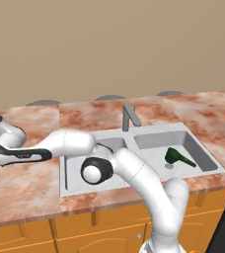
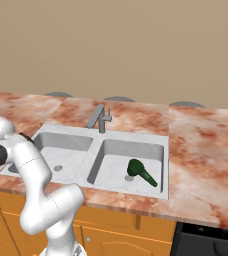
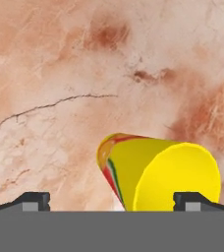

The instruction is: Move any existing items from the left basin to the right basin for drying. Then move the cup from the counter to the left basin of the sink for washing.

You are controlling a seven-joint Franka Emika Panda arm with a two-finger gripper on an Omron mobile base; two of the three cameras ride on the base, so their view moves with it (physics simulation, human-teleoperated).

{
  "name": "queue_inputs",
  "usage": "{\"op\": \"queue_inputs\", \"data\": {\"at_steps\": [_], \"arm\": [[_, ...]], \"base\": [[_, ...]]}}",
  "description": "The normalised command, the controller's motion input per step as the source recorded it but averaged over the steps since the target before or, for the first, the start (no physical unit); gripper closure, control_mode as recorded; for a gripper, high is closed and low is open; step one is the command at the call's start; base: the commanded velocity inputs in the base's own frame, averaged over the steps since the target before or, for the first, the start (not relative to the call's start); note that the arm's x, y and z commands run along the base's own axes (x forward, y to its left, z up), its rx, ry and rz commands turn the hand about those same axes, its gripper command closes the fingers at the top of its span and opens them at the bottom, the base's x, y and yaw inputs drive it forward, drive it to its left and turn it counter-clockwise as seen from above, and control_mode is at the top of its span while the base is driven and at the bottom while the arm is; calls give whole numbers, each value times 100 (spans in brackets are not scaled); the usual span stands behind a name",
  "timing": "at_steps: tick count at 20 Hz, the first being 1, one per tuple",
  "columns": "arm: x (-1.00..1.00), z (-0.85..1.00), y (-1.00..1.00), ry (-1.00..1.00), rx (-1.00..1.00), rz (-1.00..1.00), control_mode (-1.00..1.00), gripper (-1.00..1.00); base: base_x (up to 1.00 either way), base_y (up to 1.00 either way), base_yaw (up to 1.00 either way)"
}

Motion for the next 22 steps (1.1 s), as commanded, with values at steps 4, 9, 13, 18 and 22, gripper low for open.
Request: {"op": "queue_inputs", "data": {"at_steps": [4, 9, 13, 18, 22], "arm": [[13, -7, 23, -1, 0, 0, -100, -100], [6, -3, 17, -2, 0, 0, -100, -100], [0, 0, 5, -2, 0, 0, -100, 100], [0, 0, 0, -1, 0, 0, -100, 100], [-2, 0, -13, 0, 4, 0, -100, 100]], "base": [[0, 0, 0], [0, 0, 0], [0, 0, 0], [0, 0, 0], [0, 0, 0]]}}
